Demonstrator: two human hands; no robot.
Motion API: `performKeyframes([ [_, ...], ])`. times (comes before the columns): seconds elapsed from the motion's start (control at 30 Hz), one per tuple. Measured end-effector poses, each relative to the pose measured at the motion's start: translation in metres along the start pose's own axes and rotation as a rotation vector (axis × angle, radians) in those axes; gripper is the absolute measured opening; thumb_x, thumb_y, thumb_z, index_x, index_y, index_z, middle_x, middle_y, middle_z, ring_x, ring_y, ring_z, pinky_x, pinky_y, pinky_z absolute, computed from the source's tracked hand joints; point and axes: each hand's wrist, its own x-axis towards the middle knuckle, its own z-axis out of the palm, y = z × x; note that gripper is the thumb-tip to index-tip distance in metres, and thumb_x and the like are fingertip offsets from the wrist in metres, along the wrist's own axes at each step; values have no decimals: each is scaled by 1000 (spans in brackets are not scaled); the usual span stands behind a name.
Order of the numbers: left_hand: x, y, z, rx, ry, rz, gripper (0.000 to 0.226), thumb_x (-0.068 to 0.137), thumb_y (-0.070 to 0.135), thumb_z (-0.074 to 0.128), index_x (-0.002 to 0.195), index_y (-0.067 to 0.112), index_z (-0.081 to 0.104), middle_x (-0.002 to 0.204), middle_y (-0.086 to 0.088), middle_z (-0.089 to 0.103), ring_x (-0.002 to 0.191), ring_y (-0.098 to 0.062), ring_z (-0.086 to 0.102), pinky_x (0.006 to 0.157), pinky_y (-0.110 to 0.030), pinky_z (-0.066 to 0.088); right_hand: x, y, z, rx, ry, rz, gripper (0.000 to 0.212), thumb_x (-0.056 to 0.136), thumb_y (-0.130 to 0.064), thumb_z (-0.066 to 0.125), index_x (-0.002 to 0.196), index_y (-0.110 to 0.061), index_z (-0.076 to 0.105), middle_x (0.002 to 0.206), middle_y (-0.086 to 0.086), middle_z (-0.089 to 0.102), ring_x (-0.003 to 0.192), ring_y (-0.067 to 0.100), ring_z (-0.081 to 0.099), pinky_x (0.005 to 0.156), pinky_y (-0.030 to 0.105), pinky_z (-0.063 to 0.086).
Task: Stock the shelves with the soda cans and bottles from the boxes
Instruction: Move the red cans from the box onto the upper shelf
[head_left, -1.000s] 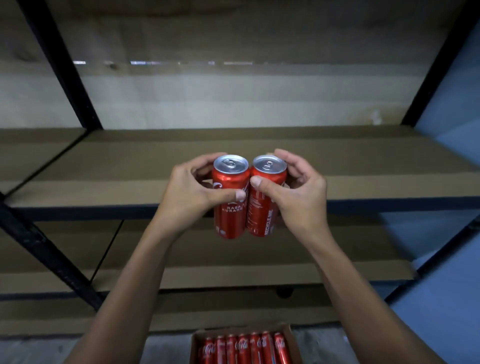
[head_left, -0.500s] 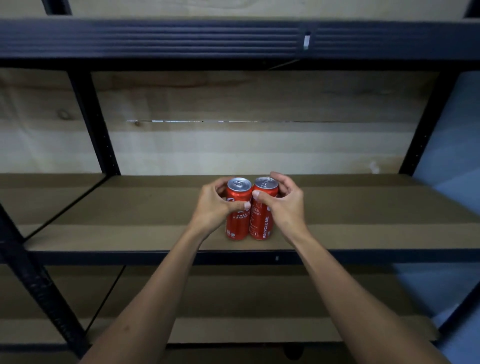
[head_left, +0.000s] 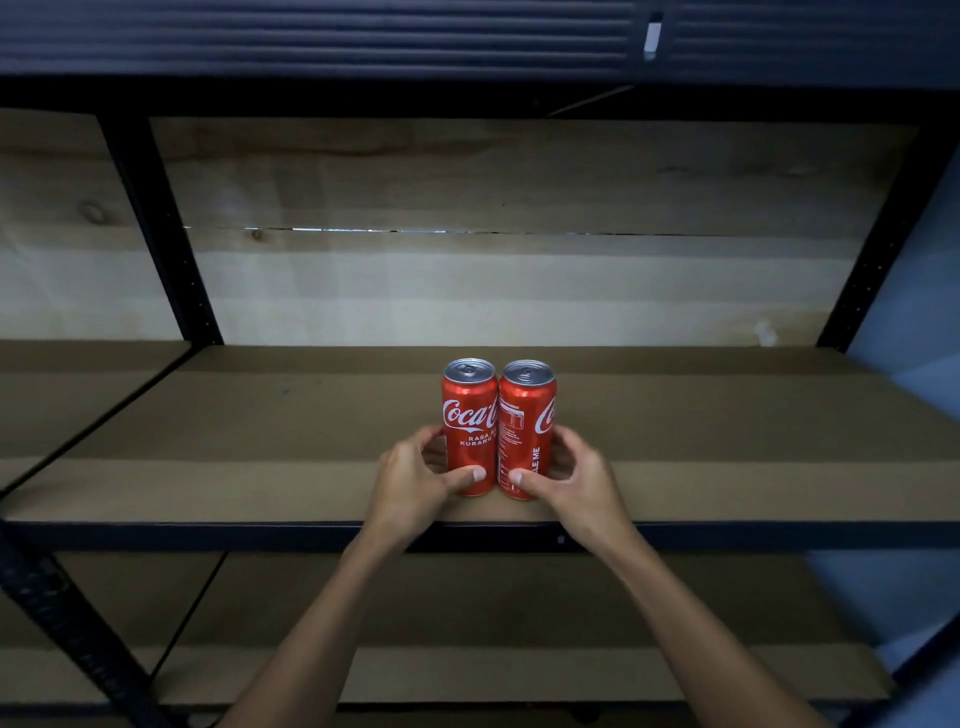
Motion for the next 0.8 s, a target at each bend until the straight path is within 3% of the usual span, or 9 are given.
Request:
performKeyframes([
  [0.07, 13, 1, 2, 29, 15, -3, 68, 62, 26, 92, 122, 14, 64, 103, 3, 73, 88, -6, 70, 87, -32, 57, 14, 3, 1, -63, 39, 3, 71, 70, -27, 88, 132, -25, 54, 120, -7, 62, 106, 5, 63, 92, 30, 54],
  [0.17, 41, -2, 9, 34, 24, -8, 64, 65, 22, 90, 122, 16, 63, 104, 2, 72, 89, -9, 69, 89, -30, 56, 44, 5, 3, -84, 69, -3, 67, 68, -21, 89, 128, -21, 60, 113, -5, 69, 99, 6, 66, 90, 29, 55],
  [0.3, 91, -16, 26, -75, 36, -75, 60, 72, 14, 85, 125, 11, 57, 115, -5, 68, 101, -18, 66, 96, -42, 52, 96, 13, 14, -5, 104, 8, 56, 71, -3, 84, 117, -21, 58, 98, -10, 66, 88, -1, 64, 69, 7, 50],
  [0.4, 131, -26, 37, -34, 57, -21, 58, 77, 13, 81, 129, 10, 55, 118, -5, 66, 106, -19, 64, 98, -42, 51, 134, 21, 19, -8, 148, -31, 55, 72, -3, 83, 118, -17, 57, 95, -14, 62, 78, -11, 59, 64, 3, 45],
  [0.5, 163, -31, 46, 2, 36, 15, 54, 83, 12, 74, 133, 11, 53, 124, -5, 65, 110, -18, 63, 100, -37, 48, 167, 31, 23, -21, 198, -41, 56, 73, -3, 83, 123, -10, 58, 102, -7, 66, 78, -10, 59, 67, 5, 46],
  [0.57, 183, -32, 50, 97, 55, 50, 51, 85, 13, 72, 131, 8, 54, 126, -9, 65, 114, -24, 62, 100, -34, 46, 187, 35, 25, -37, 236, -41, 57, 74, -3, 82, 125, -5, 58, 110, 3, 68, 80, -1, 61, 73, 10, 47],
  [0.67, 206, -33, 55, 227, 60, 69, 48, 89, 15, 68, 132, 4, 51, 130, -13, 62, 120, -29, 58, 99, -33, 43, 213, 40, 27, -92, 258, -48, 52, 77, -11, 82, 124, -5, 60, 117, 9, 69, 89, 10, 62, 83, 23, 47],
  [0.8, 229, -41, 64, 219, 81, 56, 45, 91, 15, 65, 131, 3, 47, 132, -15, 60, 120, -32, 57, 100, -37, 44, 239, 47, 32, -122, 277, -54, 50, 82, -16, 78, 127, -7, 59, 122, 9, 67, 108, 21, 65, 90, 25, 46],
])
